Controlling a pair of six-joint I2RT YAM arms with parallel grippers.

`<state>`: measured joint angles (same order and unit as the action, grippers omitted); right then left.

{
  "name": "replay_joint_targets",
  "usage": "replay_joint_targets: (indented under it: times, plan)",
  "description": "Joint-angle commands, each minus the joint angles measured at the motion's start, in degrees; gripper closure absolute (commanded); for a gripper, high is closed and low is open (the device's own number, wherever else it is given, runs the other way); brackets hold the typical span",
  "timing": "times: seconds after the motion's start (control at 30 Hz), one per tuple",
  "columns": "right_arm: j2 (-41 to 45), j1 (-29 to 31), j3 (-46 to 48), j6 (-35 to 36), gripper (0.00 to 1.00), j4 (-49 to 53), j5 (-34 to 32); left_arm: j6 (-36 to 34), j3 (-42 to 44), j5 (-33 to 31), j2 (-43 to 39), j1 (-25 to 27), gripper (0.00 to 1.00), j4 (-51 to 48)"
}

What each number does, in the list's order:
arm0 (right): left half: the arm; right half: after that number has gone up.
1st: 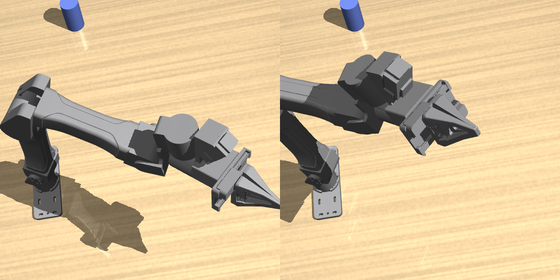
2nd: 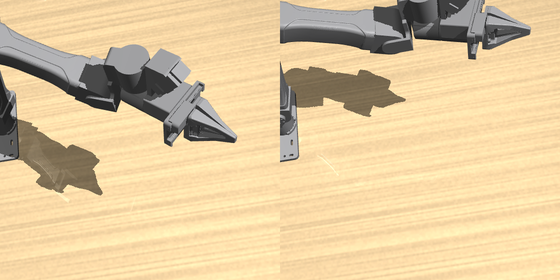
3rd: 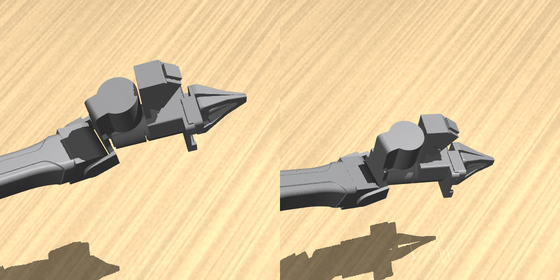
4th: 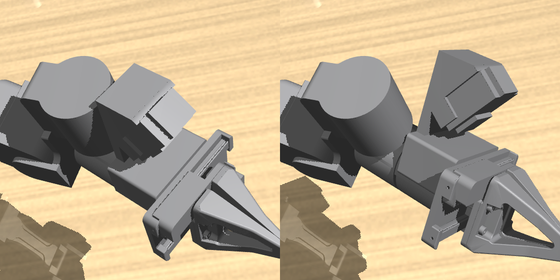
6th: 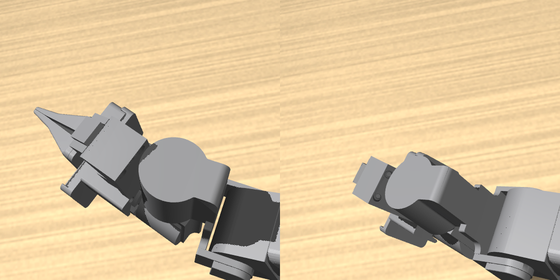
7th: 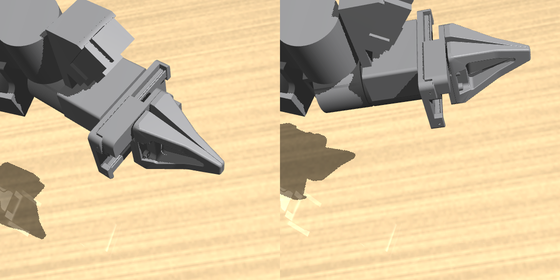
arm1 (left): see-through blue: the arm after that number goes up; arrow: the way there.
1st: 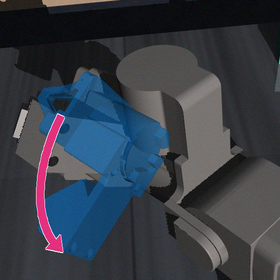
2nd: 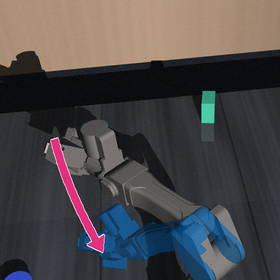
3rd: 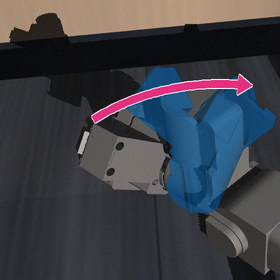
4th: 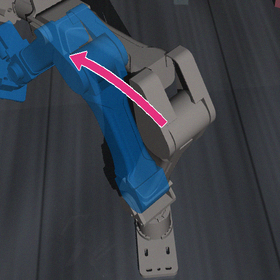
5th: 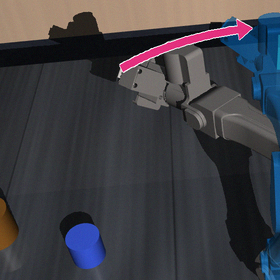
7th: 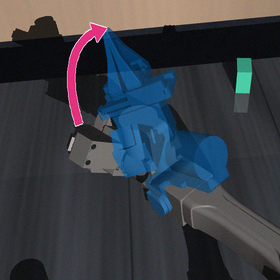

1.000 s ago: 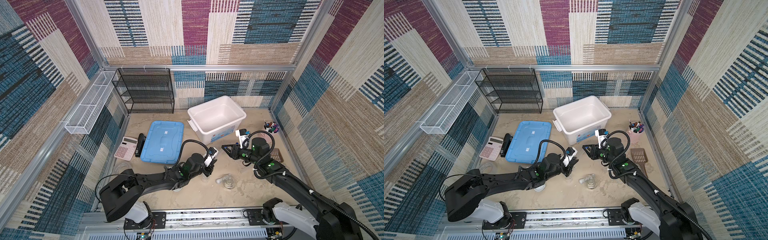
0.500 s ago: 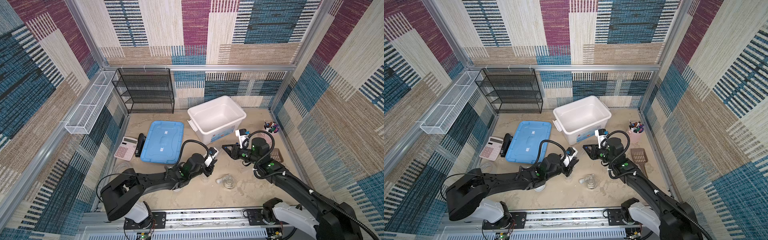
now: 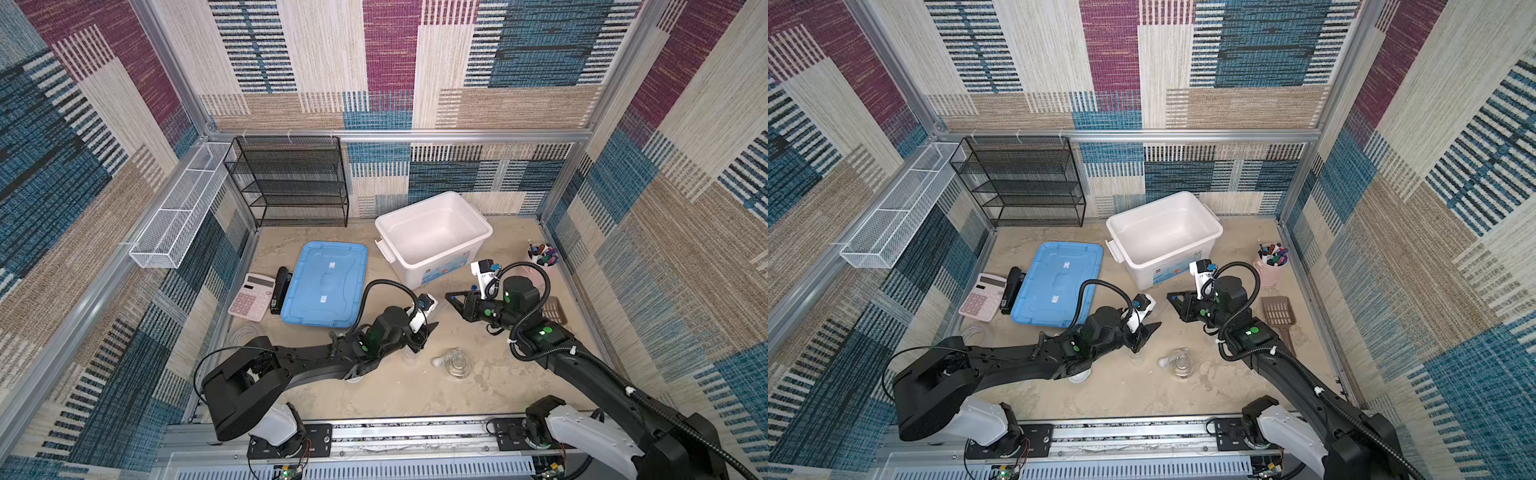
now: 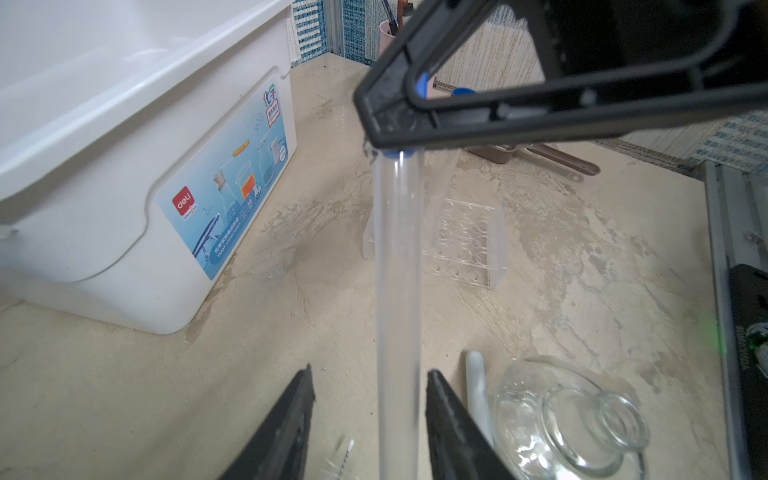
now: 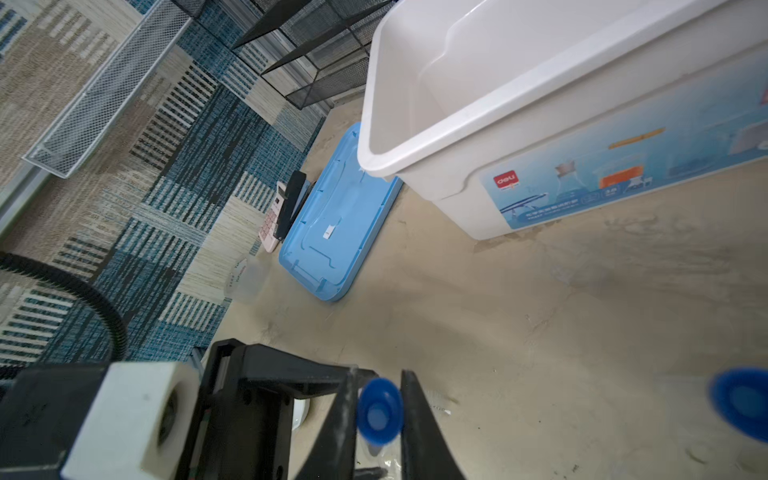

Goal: Organize the chemistry lab equipment
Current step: 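Grasp the tube's blue cap with the right gripper above the left gripper, then open the left gripper and carry the tube with the right gripper toward the rack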

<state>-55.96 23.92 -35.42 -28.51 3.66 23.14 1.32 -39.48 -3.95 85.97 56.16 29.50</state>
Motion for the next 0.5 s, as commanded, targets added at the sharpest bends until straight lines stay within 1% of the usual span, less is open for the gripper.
replay_joint_targets:
  times: [0.0, 0.1, 0.17, 0.27, 0.47]
  plan:
    - [1.5, 0.1, -0.6, 0.8, 0.80, 5.4, -3.3, -1.2, 0.0, -2.0, -0.9, 0.1, 0.47, 0.2]
    - [3.0, 0.2, -0.9, 1.4, 0.80, 9.7, -6.6, -1.3, 0.7, -3.3, -1.6, 0.0, 0.39, 0.7]
    - [4.0, 0.2, -1.4, 1.5, 0.80, 12.5, -8.2, -1.3, 1.4, -4.1, -2.2, 0.0, 0.36, 1.2]
    - [5.0, 0.7, -3.0, 1.5, 0.81, 16.7, -11.1, -1.4, 2.0, -5.1, -2.6, 0.1, 0.34, 1.7]
    - [3.3, 4.4, -8.5, 1.1, 0.82, 27.1, -22.3, -1.4, 2.2, -5.8, -2.1, 0.1, 0.34, 1.6]
